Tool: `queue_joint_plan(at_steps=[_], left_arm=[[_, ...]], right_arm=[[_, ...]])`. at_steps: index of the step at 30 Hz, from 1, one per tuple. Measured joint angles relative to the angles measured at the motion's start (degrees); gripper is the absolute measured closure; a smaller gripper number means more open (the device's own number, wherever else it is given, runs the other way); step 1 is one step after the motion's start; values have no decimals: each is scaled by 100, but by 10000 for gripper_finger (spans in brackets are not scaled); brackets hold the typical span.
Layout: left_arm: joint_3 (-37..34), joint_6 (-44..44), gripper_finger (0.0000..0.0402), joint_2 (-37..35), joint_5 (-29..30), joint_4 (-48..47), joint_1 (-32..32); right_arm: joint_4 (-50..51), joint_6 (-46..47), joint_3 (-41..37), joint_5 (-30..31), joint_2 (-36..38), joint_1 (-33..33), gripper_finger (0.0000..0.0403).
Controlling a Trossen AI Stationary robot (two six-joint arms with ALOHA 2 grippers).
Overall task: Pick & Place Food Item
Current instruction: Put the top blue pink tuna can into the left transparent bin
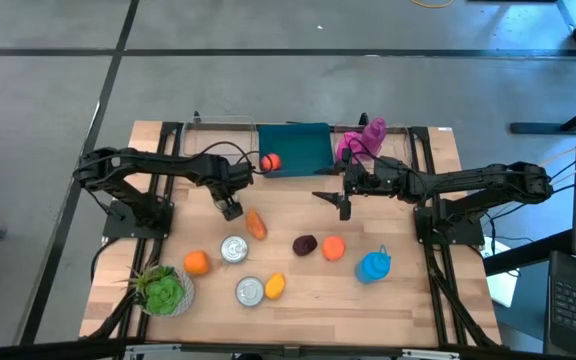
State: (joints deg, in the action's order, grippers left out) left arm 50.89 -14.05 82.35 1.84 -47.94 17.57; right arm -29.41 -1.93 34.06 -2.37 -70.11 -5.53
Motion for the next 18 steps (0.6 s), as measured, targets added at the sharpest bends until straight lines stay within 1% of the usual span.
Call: queue_joint_plan(at_steps=[4,7,10,14,18], left_arm=[[67,167,13,7,169,-73,-81],[288,171,22,5,333,-230,-151],[502,138,28,-86,361,-392,-215],[553,-17,29,-390,479,-427,-331],[553,-206,29,-861,983,-573,-542]], right_arm=[[-2,-2,0,-2,0,1,115],[-2,-2,0,-2,0,-1,115],[-2,-2,0,-4,0,1,115],[-1,-4,0,-5,0,0,115],[2,-24,0,-22,0,1,115]])
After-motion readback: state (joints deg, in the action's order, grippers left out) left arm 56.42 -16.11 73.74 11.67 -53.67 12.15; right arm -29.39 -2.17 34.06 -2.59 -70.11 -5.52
